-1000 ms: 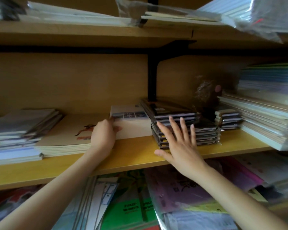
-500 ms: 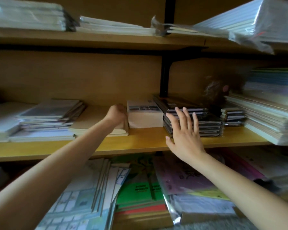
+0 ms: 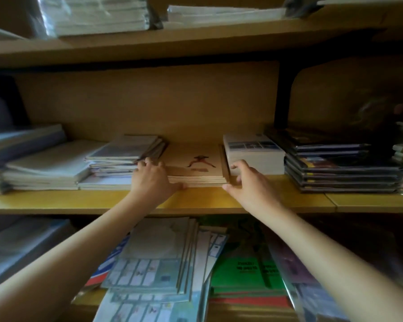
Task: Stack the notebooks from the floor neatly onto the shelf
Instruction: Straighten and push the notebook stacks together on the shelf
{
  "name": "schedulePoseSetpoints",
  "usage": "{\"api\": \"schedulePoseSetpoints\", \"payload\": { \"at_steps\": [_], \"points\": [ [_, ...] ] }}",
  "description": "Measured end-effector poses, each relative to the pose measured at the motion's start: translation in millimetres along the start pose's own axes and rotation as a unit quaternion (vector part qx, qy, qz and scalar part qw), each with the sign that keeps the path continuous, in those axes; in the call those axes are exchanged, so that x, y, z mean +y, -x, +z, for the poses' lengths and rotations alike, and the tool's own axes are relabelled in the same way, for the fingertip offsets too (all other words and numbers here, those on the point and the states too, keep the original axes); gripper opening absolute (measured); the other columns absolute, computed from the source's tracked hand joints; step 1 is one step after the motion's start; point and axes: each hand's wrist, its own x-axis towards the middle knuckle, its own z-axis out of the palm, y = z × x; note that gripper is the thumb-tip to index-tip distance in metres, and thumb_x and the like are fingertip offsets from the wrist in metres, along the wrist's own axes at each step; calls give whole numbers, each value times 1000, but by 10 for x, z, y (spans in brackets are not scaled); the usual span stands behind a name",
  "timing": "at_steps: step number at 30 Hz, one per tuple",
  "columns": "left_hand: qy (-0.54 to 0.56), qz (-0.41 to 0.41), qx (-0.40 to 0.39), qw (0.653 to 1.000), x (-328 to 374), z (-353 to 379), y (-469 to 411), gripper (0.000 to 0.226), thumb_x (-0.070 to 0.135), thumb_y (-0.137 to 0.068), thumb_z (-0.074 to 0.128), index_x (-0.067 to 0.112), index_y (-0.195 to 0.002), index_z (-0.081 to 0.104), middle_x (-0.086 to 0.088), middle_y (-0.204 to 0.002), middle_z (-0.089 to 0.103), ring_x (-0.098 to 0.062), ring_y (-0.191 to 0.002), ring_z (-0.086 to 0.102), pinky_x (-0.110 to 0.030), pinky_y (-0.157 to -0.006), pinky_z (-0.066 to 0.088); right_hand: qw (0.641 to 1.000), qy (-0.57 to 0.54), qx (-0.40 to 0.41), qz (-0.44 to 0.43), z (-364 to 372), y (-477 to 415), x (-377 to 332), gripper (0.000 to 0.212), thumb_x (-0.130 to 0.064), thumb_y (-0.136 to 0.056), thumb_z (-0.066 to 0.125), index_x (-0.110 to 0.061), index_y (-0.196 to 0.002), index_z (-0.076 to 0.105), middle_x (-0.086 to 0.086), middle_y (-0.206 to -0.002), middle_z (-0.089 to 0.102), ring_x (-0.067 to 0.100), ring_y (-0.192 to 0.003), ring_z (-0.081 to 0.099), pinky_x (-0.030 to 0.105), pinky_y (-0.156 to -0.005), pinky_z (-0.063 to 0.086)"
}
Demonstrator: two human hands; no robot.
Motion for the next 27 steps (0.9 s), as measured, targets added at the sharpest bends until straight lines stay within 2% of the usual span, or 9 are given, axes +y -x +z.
{"api": "schedulePoseSetpoints", "payload": {
  "at_steps": [3,7,10,13,15,17,19,22,27],
  "points": [
    [53,-16,-12,998,-79,36,-93,90,64,-73,63,4,-135,36,-19,-134,47,-33,-122,47,-38,-93,43,998,61,-22,-15,197,-179,-51,64,-52,-84,60,-32,-137,31,3,-120,58,23,-104,57,32,-77,50],
    [109,29,44,993,-150,39,-145,62,48,-71,75,7,-115,57,-8,-108,64,-27,-97,59,-30,-69,43,992,111,-2,-58,269,-264,-52,59,-49,-88,56,-31,-141,37,6,-123,58,22,-107,58,28,-80,47],
    [137,49,57,988,-248,47,-168,53,45,-68,77,12,-107,66,-8,-102,68,-26,-93,61,-33,-70,46,987,129,16,-98,246,-285,20,56,-53,-86,54,-34,-138,43,2,-124,61,18,-105,61,25,-79,47],
    [222,35,26,974,-341,7,-210,67,43,-60,83,14,-118,64,-8,-110,68,-25,-100,62,-34,-83,50,991,97,7,-95,189,-290,59,52,-54,-84,56,-38,-134,48,-6,-122,64,7,-91,63,19,-70,47],
    [269,20,17,963,-380,13,-223,69,37,-56,86,13,-118,64,-6,-109,69,-22,-98,63,-34,-85,50,992,96,12,-77,185,-294,35,46,-49,-86,58,-39,-131,51,-7,-111,69,-6,-60,47,10,-49,31],
    [314,-3,11,949,-406,41,-236,67,31,-52,89,12,-112,66,-4,-98,68,-19,-94,63,-34,-85,51,991,115,20,-61,199,-308,-18,43,-45,-88,58,-37,-130,53,-5,-100,71,-5,-49,31,14,-43,18],
    [344,-14,9,939,-414,61,-249,63,28,-50,91,11,-105,67,0,-90,64,-18,-90,63,-33,-84,51,991,125,17,-54,215,-339,-50,42,-43,-89,58,-36,-130,53,-3,-103,71,1,-57,47,19,-46,26],
    [348,-7,-1,938,-426,47,-258,61,30,-52,90,12,-105,66,0,-92,66,-17,-89,62,-31,-82,51,989,138,3,-48,201,-372,-90,41,-40,-90,57,-36,-131,52,-1,-112,69,18,-90,63,25,-59,37],
    [399,15,-50,915,-504,-41,-282,53,21,-60,86,5,-107,69,-8,-99,70,-19,-89,66,-31,-89,51,980,177,27,-90,178,-291,-63,42,-45,-93,49,-33,-133,50,-3,-92,72,11,-63,50,18,-45,26]
  ]
}}
